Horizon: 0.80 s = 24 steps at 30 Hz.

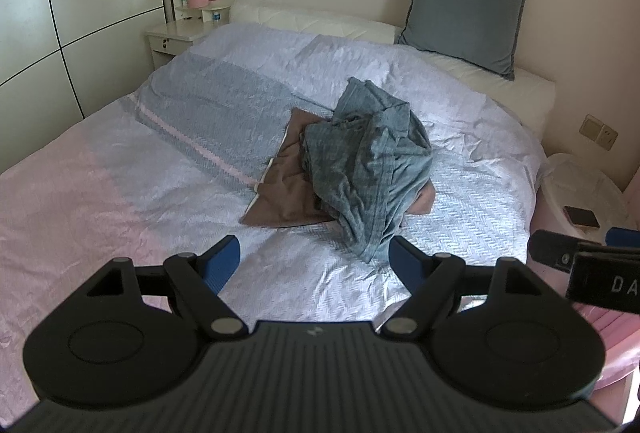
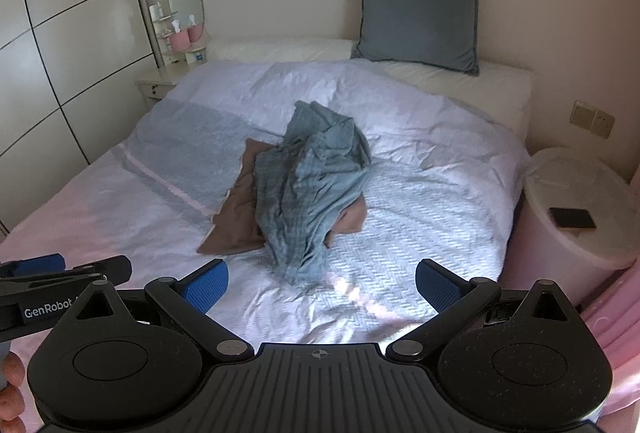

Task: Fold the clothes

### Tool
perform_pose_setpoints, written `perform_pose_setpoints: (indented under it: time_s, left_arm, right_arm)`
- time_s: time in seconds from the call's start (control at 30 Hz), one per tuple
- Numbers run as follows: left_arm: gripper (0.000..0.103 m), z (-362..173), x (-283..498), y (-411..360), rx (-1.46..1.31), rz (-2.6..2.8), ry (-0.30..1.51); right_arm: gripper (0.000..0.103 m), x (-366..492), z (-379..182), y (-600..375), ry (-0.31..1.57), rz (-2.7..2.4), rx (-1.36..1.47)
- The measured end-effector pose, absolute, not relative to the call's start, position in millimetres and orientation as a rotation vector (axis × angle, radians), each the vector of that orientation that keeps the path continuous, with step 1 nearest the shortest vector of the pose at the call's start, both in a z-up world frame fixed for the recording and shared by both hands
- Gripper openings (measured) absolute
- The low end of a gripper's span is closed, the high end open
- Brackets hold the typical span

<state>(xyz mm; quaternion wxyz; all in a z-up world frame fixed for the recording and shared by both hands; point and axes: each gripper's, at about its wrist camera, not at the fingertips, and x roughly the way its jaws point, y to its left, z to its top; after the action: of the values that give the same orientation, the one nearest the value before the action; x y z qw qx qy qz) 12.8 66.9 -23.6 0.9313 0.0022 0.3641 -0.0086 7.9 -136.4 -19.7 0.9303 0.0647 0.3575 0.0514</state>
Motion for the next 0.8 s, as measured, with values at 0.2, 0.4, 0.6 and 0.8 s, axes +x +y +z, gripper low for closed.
perform_pose_setpoints:
  time_s: [0.2, 0.4, 0.6, 0.8]
  left_arm:
    - [0.079, -26.4, 20.1, 70.4, -0.003, 0.003, 0.755]
    - [0.079, -30.1, 28.6, 74.8, -0.004, 0.025, 0.768]
    - [0.079, -35.8, 47.0, 75.9, -0.012, 0.044, 0.783]
    - [0.079, -49.7, 71.2, 76.8, -0.03, 0.066, 0.818]
  right_arm:
    - [0.102, 16.3, -25.0, -134.8, 0.736, 0.135, 0.132]
    - [0.102, 30.6, -30.8, -135.3, 0.74, 0.175, 0.152]
    - [0.102, 53.3, -38.4, -134.9, 0.739, 0.211, 0.138]
    - [0.092, 82.3, -52.7, -132.6, 0.752, 0.247, 0.112]
